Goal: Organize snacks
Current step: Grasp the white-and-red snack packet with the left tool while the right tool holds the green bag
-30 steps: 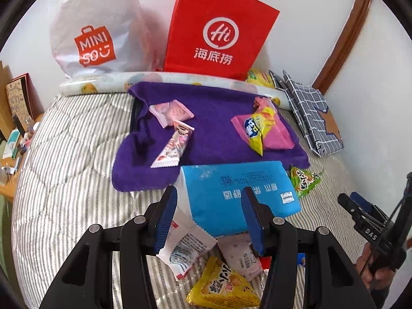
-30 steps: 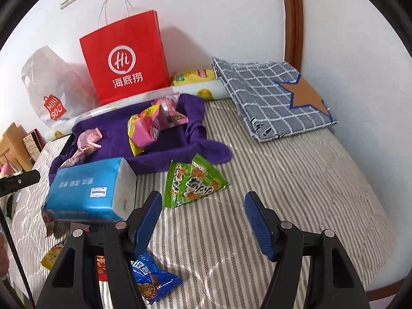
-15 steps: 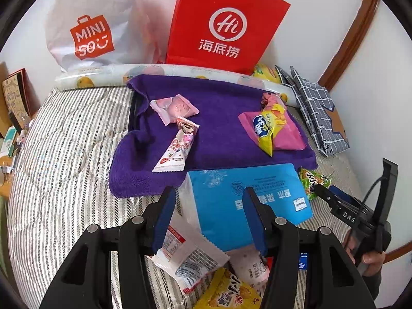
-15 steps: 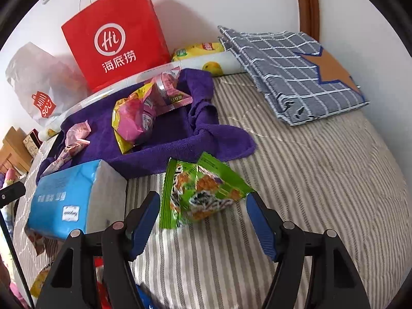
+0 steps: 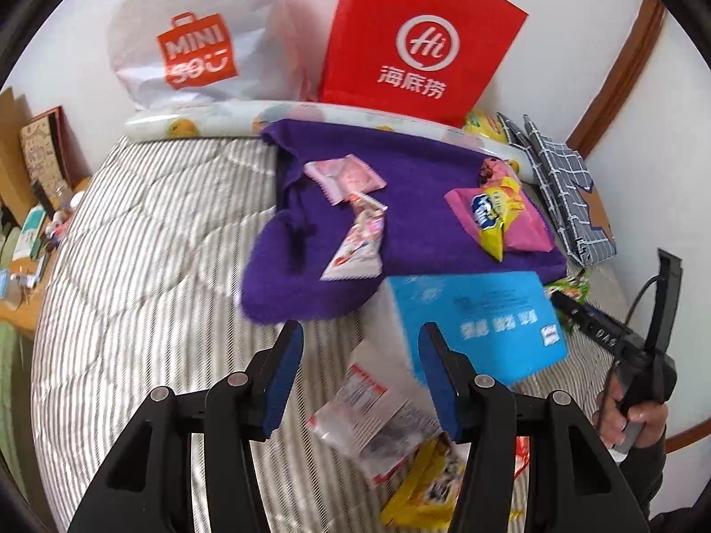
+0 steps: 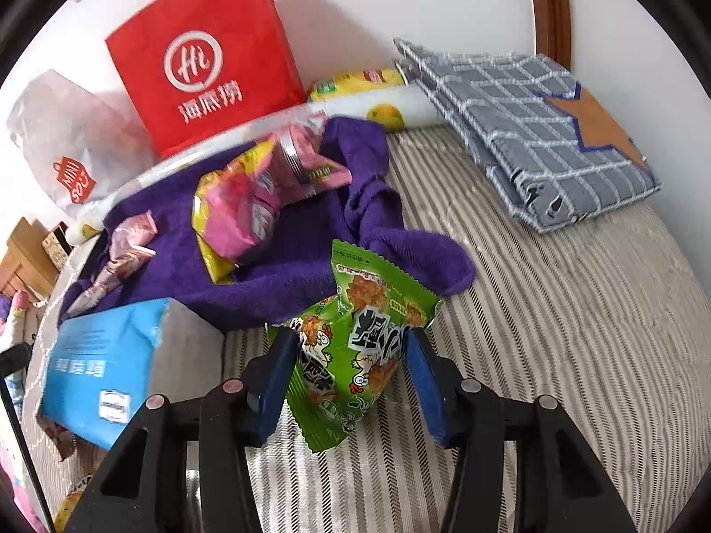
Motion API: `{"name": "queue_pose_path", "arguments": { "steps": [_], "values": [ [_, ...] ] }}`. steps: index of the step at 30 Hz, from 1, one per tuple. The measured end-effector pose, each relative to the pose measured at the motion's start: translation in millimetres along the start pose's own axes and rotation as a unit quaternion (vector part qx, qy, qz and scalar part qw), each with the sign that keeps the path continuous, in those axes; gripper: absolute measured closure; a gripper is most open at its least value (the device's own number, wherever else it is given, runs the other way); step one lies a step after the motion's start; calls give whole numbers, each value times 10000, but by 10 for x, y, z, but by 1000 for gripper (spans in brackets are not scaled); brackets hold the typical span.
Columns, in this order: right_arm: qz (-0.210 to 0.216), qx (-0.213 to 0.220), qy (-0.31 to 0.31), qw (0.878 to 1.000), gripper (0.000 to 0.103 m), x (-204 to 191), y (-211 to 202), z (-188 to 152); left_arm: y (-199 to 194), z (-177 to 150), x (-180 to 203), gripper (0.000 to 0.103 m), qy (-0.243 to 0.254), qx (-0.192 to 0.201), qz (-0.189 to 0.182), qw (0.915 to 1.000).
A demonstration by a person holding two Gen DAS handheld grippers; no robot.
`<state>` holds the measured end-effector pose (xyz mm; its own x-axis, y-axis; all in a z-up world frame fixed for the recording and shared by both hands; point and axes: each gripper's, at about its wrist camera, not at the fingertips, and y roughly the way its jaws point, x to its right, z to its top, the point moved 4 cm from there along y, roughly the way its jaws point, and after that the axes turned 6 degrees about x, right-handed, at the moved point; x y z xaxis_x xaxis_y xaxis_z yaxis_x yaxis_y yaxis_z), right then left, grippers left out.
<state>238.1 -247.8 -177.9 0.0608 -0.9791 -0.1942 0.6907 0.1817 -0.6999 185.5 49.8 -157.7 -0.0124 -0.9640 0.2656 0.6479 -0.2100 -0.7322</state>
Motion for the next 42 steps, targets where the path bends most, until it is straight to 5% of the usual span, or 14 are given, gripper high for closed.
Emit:
{"name": "queue_pose_path", "arguments": {
  "steps": [8, 12, 20, 27, 29, 34, 42],
  "values": [
    [58, 319, -198, 9993, 55, -143, -541, -52, -98, -294, 47, 45, -67, -177, -407, 9990],
    [3, 390, -317, 9987, 55, -158, -826, -178, -104, -450, 185, 34, 49, -223, -649, 9976],
    [-41, 354, -340, 9988, 55, -149, -1178, -480, 56, -575, 296, 28, 903, -72, 56, 9959],
    [-150, 258, -285, 9991, 55, -117, -1267, -612, 358, -588, 267, 28, 1226, -262, 139, 9920],
    [-191, 227, -249, 9992, 55, -103, -1264, -629, 406, -600, 253, 36, 1198, -313, 88, 9923],
    [-188, 212, -166, 9995, 55, -106, -1279, -669, 327, -663, 218, 84, 1108, -399, -208, 9928],
    [-72, 286, -257, 9992, 55, -231, -1380, -725, -17, -702, 105, 88, 986, -95, -191, 9949]
  ]
}}
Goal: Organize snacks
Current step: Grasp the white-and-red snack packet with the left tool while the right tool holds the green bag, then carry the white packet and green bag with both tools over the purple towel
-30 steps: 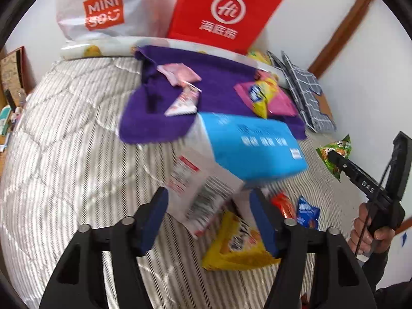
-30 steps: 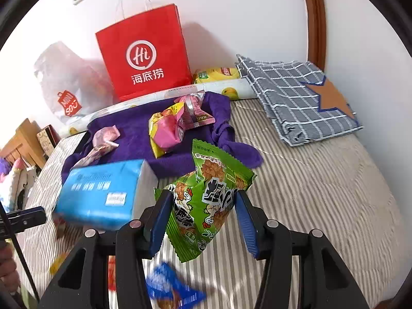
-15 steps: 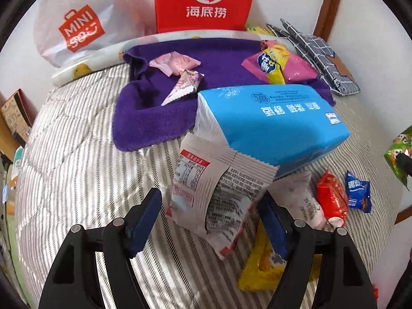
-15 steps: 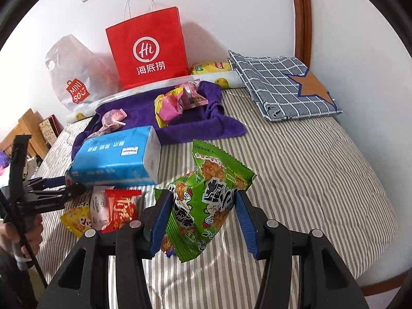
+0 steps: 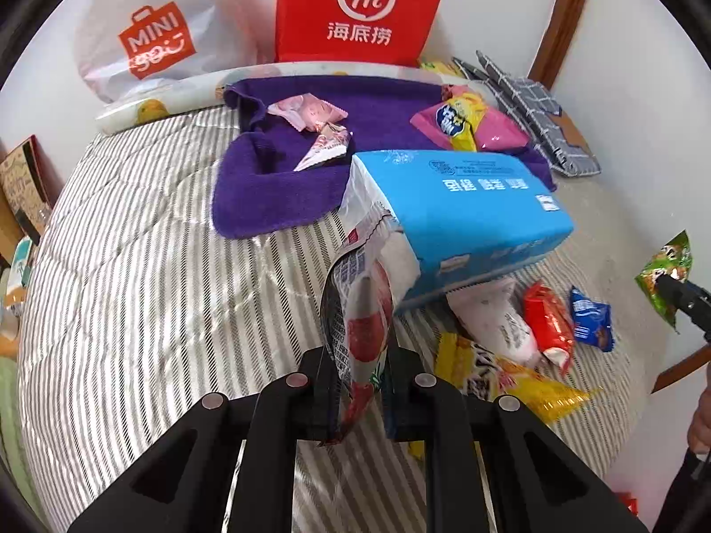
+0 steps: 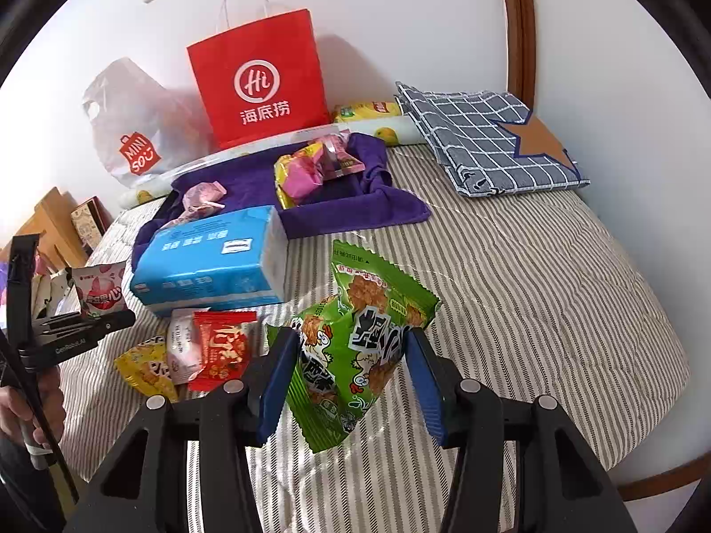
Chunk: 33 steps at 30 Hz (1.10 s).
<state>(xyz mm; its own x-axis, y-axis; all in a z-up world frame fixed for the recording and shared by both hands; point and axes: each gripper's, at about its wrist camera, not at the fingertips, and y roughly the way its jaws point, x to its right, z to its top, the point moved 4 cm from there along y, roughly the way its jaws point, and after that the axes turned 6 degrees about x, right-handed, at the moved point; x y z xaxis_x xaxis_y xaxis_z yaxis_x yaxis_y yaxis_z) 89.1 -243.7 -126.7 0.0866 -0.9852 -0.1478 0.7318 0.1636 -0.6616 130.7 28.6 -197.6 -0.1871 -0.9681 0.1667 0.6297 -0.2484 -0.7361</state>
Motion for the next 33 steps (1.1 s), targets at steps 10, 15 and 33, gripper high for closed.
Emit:
{"name": "queue_pose_path", "arguments": {
  "steps": [10, 15, 33],
  "values": [
    [39, 154, 76, 9998, 55, -29, -167, 51, -388, 30, 134, 88, -182, 241, -75, 9995],
    [91, 230, 69, 9997, 55, -45, -253, 104, -489, 60, 299, 88, -136, 337, -130, 9993],
    [259, 387, 20, 9989, 55, -181, -330, 292, -563, 211, 537, 88, -174, 417, -252, 9987]
  ]
}}
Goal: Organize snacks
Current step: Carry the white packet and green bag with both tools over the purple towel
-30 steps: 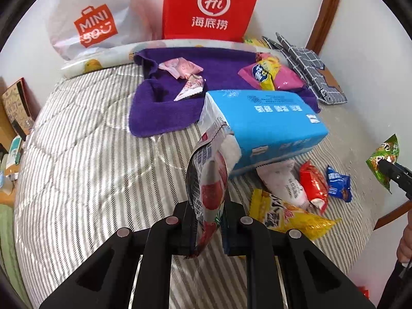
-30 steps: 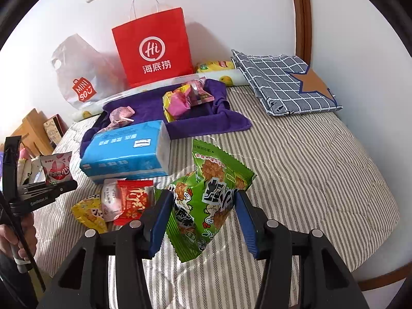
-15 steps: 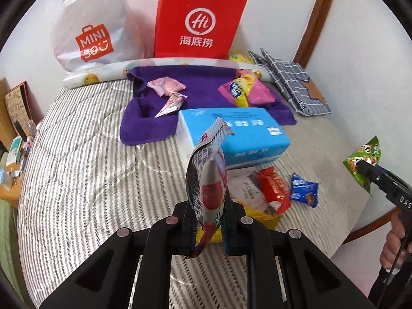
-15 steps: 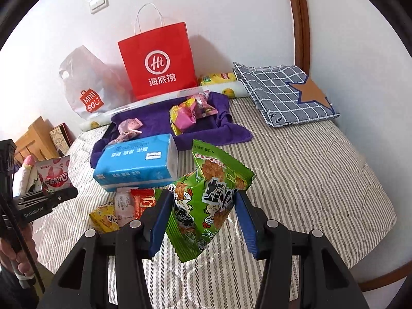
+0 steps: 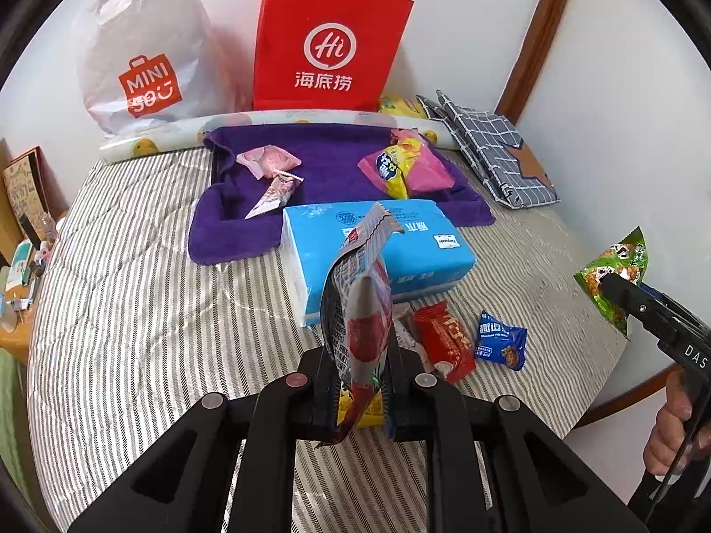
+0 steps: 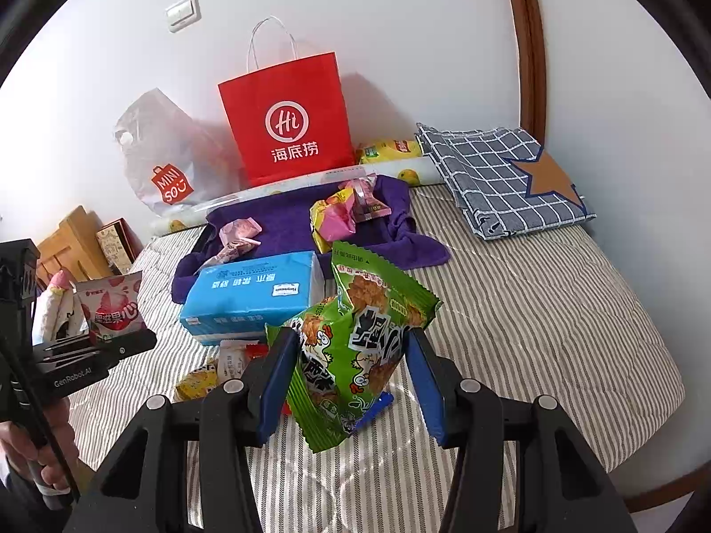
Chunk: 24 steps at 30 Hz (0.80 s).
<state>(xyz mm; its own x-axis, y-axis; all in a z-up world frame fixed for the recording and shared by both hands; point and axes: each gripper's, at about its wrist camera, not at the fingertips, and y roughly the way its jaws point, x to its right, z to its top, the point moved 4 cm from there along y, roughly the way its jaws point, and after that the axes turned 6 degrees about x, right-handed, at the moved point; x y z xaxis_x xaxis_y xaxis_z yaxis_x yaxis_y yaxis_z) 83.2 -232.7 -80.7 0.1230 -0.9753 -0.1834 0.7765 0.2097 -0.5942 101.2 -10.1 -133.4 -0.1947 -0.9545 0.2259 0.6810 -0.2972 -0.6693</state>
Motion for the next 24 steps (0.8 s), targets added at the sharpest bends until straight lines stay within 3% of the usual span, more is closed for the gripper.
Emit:
{"name": "queue_pose_path", "arguments": {
  "steps": [24],
  "values": [
    [130, 45, -208, 9997, 55, -276, 262, 276, 38, 244, -69, 88, -168, 164, -136, 9996]
  ]
}}
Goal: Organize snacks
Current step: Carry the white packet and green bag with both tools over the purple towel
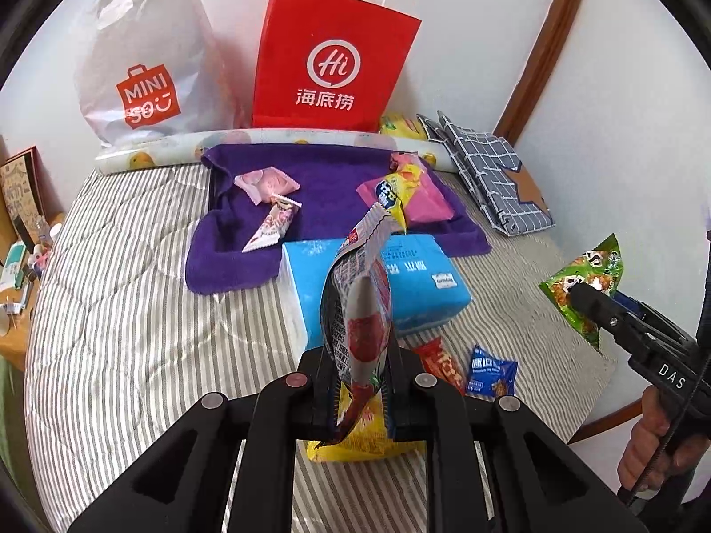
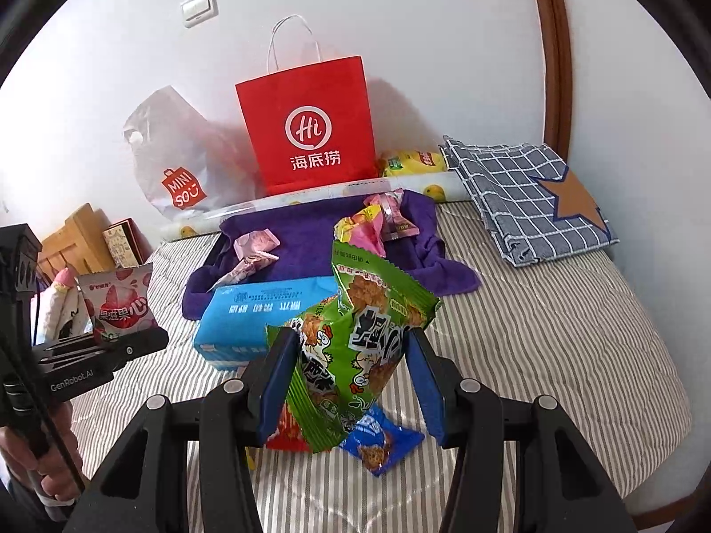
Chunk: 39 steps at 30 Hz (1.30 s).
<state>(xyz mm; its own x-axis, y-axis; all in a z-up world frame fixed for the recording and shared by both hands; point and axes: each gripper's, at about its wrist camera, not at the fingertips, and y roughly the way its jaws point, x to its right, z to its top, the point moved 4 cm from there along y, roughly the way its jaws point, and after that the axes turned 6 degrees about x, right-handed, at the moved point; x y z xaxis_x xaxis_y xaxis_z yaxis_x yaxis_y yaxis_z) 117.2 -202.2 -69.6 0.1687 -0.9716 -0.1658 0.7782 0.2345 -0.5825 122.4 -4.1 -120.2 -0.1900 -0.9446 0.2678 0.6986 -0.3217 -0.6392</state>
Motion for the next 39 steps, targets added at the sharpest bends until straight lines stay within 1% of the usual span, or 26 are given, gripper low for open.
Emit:
{"name": "queue_pose_path", "arguments": {
  "steps": [13, 23, 25, 32, 36, 39],
  "values": [
    [-6, 34, -176, 9998, 55, -80, 456, 316, 269, 432, -144, 88, 7, 118, -18, 9999],
    [23, 123, -215, 9997, 55, -35, 872, 621, 541, 727, -377, 88, -49, 88, 162, 9998],
    [68, 132, -208, 9997, 55, -33, 965, 682, 605, 800, -422, 88, -43, 99, 274, 9996],
    [297, 36, -205, 9993, 55, -63, 1310, 841, 823, 1021, -550, 88, -184, 33, 275, 9994],
    [433, 71, -298, 9986, 55, -142, 1460, 902, 960, 1170, -582, 88, -243, 55, 315, 9992],
    [582, -91, -228, 9980, 55, -186, 1653, 892, 1078, 1240, -614, 88, -278, 58, 375, 9989]
  ]
}}
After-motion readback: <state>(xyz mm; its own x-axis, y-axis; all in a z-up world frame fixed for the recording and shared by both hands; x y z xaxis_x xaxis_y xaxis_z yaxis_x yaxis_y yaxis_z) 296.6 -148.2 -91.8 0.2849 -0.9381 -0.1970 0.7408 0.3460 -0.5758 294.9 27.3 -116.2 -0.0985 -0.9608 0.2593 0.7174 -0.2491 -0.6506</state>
